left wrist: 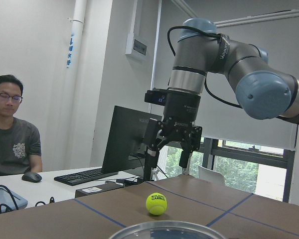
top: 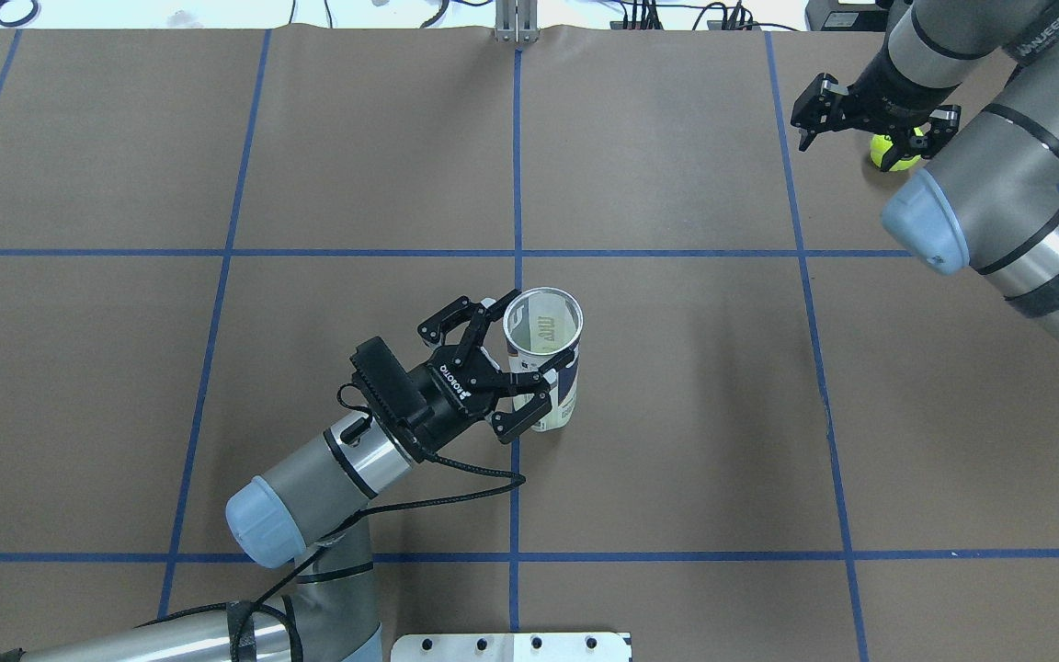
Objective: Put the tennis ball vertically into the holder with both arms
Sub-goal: 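Move the right gripper to the farther yellow ball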
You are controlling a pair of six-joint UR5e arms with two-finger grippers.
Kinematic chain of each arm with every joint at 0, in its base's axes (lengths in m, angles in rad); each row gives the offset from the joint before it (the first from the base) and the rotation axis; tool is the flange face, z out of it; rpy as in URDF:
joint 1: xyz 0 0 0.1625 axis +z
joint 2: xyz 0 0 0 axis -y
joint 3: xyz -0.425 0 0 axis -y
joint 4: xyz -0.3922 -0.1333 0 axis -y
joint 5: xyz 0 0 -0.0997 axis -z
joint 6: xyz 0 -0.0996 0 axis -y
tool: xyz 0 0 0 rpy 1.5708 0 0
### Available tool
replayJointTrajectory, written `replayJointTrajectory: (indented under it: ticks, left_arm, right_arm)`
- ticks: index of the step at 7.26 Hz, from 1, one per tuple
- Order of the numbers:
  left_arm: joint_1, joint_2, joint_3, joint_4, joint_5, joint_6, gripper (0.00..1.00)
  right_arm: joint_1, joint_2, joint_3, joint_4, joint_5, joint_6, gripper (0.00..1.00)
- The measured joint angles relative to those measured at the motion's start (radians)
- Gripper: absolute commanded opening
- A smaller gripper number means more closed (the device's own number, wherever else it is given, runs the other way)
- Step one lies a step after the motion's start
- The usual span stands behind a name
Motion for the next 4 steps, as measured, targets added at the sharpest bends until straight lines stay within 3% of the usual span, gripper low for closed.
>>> replayJointTrajectory:
  ticks: [4]
  left_arm:
    - [-0.008,-0.004,0.011,-0.052,0.001,0.118,0.82]
  right_arm:
    - [0.042,-0.009,-0.055,0.037,0.016,-0.065,0.99]
